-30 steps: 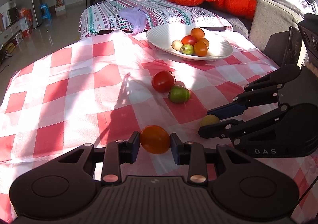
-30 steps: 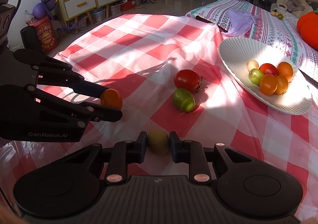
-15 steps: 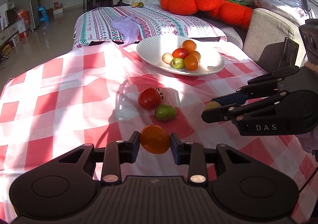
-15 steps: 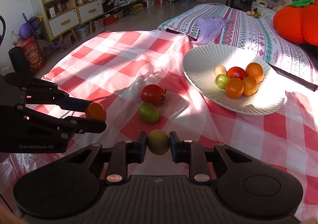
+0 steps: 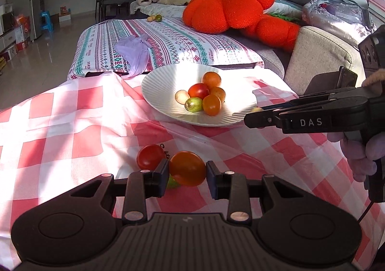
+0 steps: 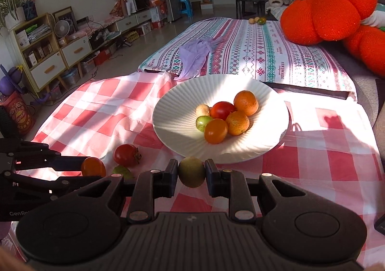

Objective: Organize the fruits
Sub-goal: 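Carry both fruits over the white plate and lower them among the fruit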

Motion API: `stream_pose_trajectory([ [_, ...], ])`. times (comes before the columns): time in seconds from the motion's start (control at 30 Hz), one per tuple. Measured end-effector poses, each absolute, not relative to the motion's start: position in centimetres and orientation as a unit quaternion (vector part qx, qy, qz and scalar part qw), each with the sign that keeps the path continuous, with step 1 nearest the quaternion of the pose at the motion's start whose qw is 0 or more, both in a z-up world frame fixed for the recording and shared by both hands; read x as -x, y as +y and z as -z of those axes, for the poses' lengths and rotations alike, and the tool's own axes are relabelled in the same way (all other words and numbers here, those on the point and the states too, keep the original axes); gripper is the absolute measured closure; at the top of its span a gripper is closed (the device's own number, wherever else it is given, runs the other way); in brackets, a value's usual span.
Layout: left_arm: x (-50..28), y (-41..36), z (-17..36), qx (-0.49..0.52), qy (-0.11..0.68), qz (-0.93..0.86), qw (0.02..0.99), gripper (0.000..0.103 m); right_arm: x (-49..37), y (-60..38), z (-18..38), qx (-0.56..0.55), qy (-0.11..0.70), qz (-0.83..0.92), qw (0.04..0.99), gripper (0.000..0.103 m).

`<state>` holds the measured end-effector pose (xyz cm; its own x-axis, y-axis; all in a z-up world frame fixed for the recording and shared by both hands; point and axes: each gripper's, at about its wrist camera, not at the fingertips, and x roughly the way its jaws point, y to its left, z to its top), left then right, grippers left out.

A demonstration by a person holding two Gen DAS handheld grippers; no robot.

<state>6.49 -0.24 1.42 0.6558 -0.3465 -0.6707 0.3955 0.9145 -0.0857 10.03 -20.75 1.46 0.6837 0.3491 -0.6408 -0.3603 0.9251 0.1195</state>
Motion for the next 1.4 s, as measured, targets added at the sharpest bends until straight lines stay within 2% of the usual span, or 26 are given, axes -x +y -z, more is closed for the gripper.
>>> stream_pose_trajectory([
  [0.4, -14.6, -3.4, -2.0, -0.002, 0.354, 0.205, 0.913, 0.056, -14.2, -23.1, -0.9, -0.040, 0.331, -0.151, 0.930, 0.081],
  [0.87, -23.9, -6.7, 0.5, 0.010, 0.377, 0.154, 0.913, 0.056, -15.7, -23.6, 0.6, -0.037, 0.336, -0.124, 0.933, 0.081],
  [1.4, -26.7, -8.8, 1.3, 0.031, 0.385, 0.154, 0.909, 0.056, -16.1, -23.6, 1.1, -0.037, 0.339, -0.120, 0.932, 0.081],
])
